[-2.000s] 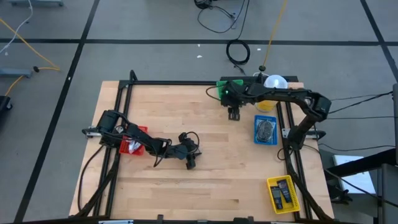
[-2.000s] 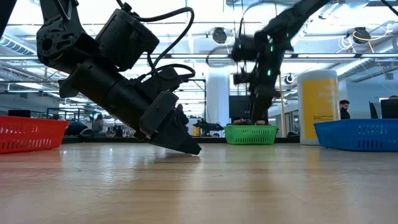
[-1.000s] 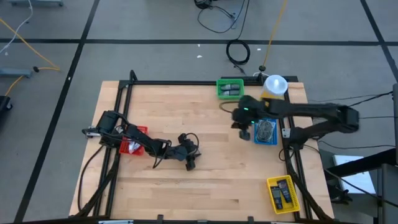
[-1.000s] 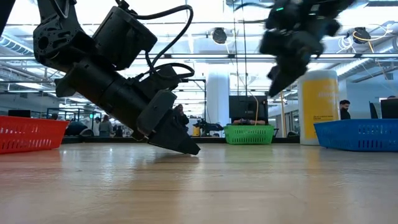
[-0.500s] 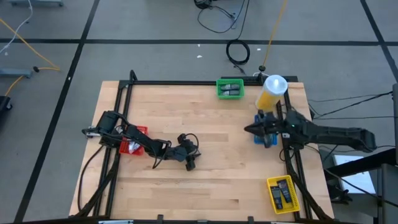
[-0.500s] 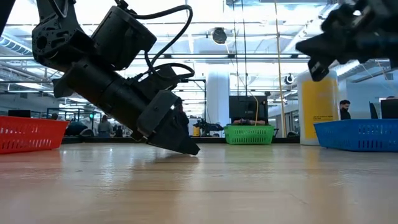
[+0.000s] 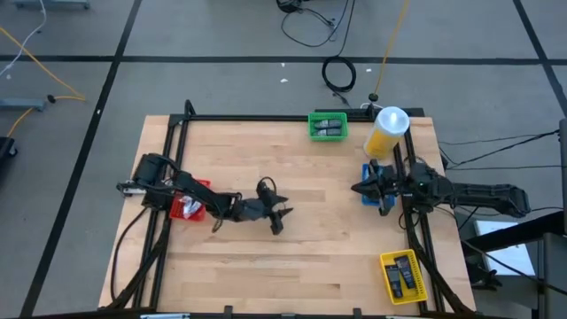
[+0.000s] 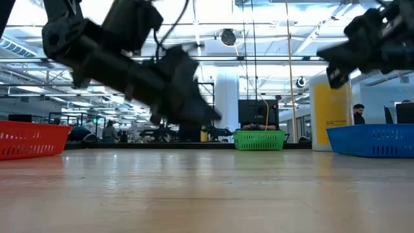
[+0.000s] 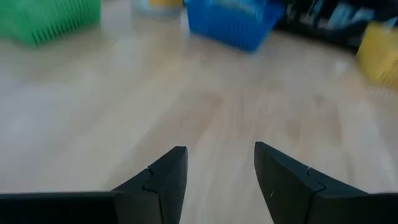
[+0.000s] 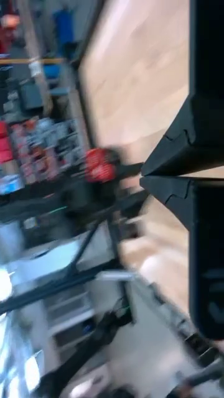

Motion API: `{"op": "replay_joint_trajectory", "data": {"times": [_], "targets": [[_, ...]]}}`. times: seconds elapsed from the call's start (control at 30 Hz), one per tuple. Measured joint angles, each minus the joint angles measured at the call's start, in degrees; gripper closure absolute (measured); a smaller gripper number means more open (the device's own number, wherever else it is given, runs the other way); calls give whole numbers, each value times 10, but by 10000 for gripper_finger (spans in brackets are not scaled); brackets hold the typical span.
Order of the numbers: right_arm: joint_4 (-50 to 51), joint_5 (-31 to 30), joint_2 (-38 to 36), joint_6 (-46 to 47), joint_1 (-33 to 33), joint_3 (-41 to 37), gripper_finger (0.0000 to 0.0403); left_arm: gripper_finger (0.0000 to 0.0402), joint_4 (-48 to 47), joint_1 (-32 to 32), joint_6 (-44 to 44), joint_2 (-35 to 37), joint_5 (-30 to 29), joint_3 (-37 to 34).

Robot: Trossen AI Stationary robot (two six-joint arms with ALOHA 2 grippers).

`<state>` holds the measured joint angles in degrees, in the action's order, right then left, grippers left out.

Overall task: Pick & Place Travel size toiletries
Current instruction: Return to Home Position

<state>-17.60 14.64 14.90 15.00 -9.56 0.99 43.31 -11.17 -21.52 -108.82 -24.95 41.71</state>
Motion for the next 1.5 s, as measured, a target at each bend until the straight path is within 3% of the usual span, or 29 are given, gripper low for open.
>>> {"op": "replay_joint_trajectory", "data": {"times": [0.17,0.37,0.5,0.63,0.77,0.93,1.23,1.5], "targets": [[58,-88,-1,-17,39,0,402,215,-36,17,59,92,-2,0],[107,-208,-1,-24,85,-1,402,215,-172,35,100,220,-49,1],[123,-238,-1,-24,118,-1,402,215,-255,38,110,277,-91,1],[145,-232,0,-14,131,-2,401,215,-292,38,110,312,-114,-19],[154,-186,2,-9,132,-2,402,215,-297,38,103,365,-117,-59],[156,-121,0,-69,132,-2,402,215,-297,38,74,460,-136,-122],[160,-119,-61,-90,123,-2,402,215,-300,36,26,619,-142,-230],[159,-119,-149,-88,123,-2,402,215,-299,27,14,676,-141,-292]]}}
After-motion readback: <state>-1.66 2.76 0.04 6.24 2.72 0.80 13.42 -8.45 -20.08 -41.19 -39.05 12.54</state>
